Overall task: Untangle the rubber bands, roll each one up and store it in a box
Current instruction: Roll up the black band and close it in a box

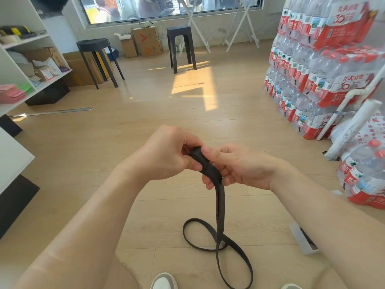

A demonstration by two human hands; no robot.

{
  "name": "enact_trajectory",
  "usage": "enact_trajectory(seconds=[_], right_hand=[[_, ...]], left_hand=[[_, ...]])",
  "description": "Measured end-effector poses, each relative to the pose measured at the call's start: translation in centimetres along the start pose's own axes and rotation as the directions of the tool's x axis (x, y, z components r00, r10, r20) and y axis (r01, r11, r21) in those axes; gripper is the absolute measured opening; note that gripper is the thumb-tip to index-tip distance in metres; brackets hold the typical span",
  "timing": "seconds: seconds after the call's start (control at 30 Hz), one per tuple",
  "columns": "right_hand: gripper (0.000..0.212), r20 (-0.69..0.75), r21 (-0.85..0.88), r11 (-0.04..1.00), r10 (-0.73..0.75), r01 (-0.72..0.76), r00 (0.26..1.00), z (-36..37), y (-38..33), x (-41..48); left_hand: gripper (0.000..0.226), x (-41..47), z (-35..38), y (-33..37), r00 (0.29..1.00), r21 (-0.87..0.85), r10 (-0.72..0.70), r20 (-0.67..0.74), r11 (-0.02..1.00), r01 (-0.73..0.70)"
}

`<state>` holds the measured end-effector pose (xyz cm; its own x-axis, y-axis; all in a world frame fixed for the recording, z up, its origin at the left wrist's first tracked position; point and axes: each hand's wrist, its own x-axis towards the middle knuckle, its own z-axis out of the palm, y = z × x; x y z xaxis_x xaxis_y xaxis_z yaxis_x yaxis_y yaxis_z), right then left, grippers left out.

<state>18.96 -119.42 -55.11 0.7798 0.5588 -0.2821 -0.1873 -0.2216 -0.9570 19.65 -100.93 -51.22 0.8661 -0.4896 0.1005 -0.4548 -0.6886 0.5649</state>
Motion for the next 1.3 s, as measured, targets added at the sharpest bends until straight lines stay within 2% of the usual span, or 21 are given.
enact_trajectory(seconds=[0.1,0.17,0.27,0.37,0.47,0.57,0.77,0.87,0.93,0.97,1.07,1.2,1.3], right_hand=[[0.039,-0.023,0.018,0.999,-0.050,0.050,0.999,0.0,0.2,0.2],[0.033,-0.040,0.035,0.996,-0.075,0.076,0.996,0.0,0.2,0.2],[0.031,-0.052,0.048,0.994,-0.093,0.095,0.994,-0.1,0.2,0.1],[0.029,-0.028,0.081,0.989,-0.122,0.124,0.992,-0.3,0.2,0.0],[0.029,0.003,0.198,0.966,-0.170,0.167,0.985,-0.5,-0.1,-0.4],[0.028,0.027,0.266,0.944,-0.208,0.193,0.978,-0.6,-0.4,-0.6],[0.032,0.049,0.185,0.977,-0.115,0.104,0.992,-0.3,-0.5,-0.7],[0.016,-0.078,-0.129,0.982,-0.147,0.136,0.986,0.5,-0.8,-0.7],[0.020,-0.229,-0.309,0.939,-0.229,0.152,0.946,1.1,-0.6,-0.2],[0.018,-0.277,-0.345,0.926,-0.258,0.154,0.926,1.4,-0.6,-0.1],[0.013,-0.305,-0.395,0.902,-0.310,0.176,0.901,1.5,-0.5,-0.1],[0.009,-0.311,-0.538,0.832,-0.343,0.133,0.886,1.2,-0.3,-0.1],[0.024,-0.271,-0.419,0.901,-0.244,0.114,0.931,0.6,-0.5,-0.4]], left_hand=[[0.026,0.2,0.1,-0.2,1.000,0.032,-0.001,-0.014,0.999,0.002],[0.027,0.2,0.2,-0.4,0.999,-0.013,0.007,-0.032,1.000,-0.007],[0.028,0.3,0.5,-0.7,0.999,-0.134,-0.013,-0.031,0.991,0.009],[0.029,0.3,0.2,-1.1,0.999,-0.294,-0.036,0.026,0.955,0.042],[0.033,0.2,0.3,-1.6,0.996,-0.475,-0.025,0.087,0.878,0.063],[0.030,0.0,1.0,-1.4,0.997,-0.612,-0.001,0.079,0.790,0.049],[0.021,0.2,0.5,-1.0,0.999,-0.505,0.009,-0.050,0.862,-0.033],[0.019,0.3,0.6,-0.8,0.995,-0.458,-0.038,-0.088,0.889,-0.006],[0.018,0.5,0.7,-0.8,0.991,-0.453,-0.082,-0.108,0.891,0.025],[0.018,0.6,0.6,-0.9,0.988,-0.449,-0.103,-0.112,0.893,0.042],[0.018,0.7,0.5,-1.1,0.984,-0.417,-0.142,-0.110,0.905,0.084],[0.021,0.8,0.7,-1.1,0.986,-0.333,-0.127,-0.111,0.939,0.083],[0.023,0.8,0.4,-1.1,0.988,-0.259,-0.096,-0.123,0.964,0.062]])
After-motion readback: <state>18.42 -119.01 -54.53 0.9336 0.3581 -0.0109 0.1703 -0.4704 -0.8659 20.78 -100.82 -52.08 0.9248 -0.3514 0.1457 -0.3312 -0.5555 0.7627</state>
